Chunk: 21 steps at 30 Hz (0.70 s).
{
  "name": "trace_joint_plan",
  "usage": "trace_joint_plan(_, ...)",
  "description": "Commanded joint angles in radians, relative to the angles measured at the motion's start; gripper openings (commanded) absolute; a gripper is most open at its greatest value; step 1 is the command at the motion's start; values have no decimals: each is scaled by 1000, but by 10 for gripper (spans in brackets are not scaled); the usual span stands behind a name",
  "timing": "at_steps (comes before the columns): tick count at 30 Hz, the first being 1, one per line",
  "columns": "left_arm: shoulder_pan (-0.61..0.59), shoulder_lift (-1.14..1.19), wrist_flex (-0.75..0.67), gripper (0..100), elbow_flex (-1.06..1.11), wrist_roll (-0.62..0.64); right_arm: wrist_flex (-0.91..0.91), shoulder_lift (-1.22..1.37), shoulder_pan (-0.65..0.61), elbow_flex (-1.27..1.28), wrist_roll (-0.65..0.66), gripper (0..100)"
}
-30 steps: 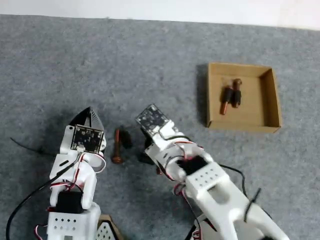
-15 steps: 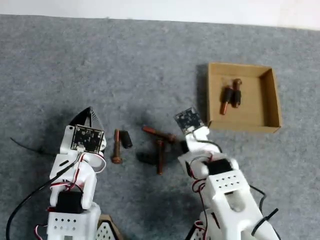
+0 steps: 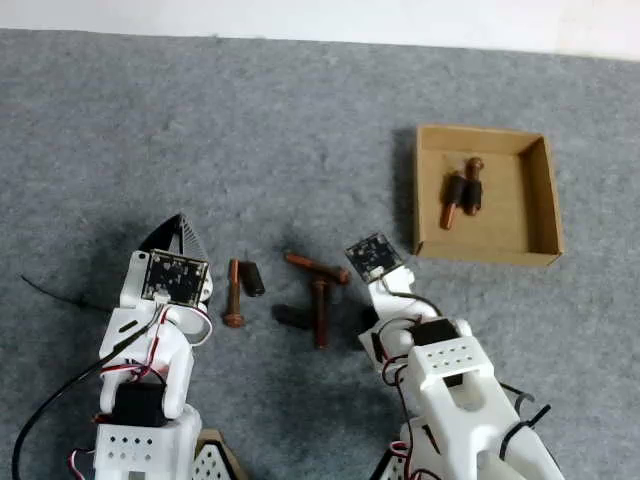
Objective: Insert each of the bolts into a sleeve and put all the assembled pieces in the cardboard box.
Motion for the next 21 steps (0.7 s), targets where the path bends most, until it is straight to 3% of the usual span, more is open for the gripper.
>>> trace_joint_plan(1, -4, -7, -23, 5, 21, -8, 10, 87, 7, -58, 9, 9)
trace_joint_plan(8, -1, -7, -23, 5, 21, -8, 13, 102, 50, -119, 2, 116)
trace_joint_plan(21, -1, -5, -23, 5, 21, -8, 15, 113, 41, -217, 2, 116)
